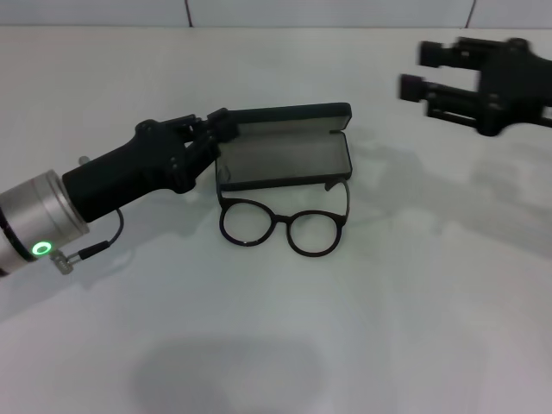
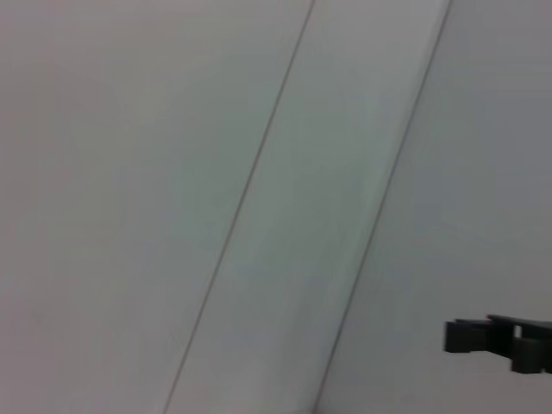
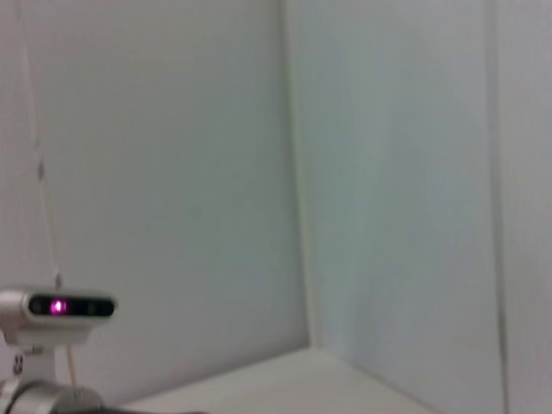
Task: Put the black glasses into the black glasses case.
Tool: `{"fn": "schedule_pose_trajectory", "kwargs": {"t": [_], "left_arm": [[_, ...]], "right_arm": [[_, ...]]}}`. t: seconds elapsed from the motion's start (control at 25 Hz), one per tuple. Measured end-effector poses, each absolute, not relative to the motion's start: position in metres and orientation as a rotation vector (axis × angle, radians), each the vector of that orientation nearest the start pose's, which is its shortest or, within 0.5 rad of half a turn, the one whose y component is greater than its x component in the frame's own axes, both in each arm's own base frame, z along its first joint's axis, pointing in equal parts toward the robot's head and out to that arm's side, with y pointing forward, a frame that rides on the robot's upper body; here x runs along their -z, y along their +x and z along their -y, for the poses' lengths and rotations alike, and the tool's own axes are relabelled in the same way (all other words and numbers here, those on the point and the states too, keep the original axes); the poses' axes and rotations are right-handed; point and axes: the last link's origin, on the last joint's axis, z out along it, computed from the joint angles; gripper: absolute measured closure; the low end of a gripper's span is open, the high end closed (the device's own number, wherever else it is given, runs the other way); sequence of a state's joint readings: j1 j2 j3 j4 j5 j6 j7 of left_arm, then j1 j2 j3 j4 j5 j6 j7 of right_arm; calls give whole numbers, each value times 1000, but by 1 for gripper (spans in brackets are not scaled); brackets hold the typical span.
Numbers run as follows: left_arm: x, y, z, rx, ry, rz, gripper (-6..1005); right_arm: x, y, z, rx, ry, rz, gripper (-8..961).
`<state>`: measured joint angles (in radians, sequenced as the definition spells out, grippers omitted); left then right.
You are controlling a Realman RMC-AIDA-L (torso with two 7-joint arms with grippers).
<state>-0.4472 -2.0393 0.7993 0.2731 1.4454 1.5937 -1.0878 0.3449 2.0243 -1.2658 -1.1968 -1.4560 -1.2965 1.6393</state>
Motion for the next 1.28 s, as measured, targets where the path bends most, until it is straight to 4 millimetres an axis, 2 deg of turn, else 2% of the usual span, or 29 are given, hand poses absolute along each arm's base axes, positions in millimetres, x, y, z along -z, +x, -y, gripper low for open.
{"fn": "schedule_pose_trajectory", "kwargs": {"t": [0.16,0.32,0.48,0.64,0.72,0.92,1.12,1.28], "left_arm": [[4,-274,-303,1217,-2372,701,872],[-13,-277,-298,1265,-2349,721,860],[-31,-285,-279,1289,-2329,737,815],[-35,-307,-256,1213,-2291,766,770],[-32,-315,-250,1166,-2290,794,747],[-10,-321,-255,1019,-2353,861,542],[8,-318,-271,902,-2399,854,540],[19,-309,-285,897,-2422,820,531]], "right_arm": [[-51,191,-328,-974,-2564,-406,426],[-53,205,-315,-1056,-2551,-440,426],[-58,217,-310,-1080,-2526,-485,426],[-60,224,-310,-1098,-2509,-507,426],[-61,224,-311,-1101,-2504,-505,426],[-60,220,-315,-1107,-2508,-480,425],[-58,218,-318,-1115,-2514,-483,425],[-59,223,-318,-1121,-2498,-503,425]]}}
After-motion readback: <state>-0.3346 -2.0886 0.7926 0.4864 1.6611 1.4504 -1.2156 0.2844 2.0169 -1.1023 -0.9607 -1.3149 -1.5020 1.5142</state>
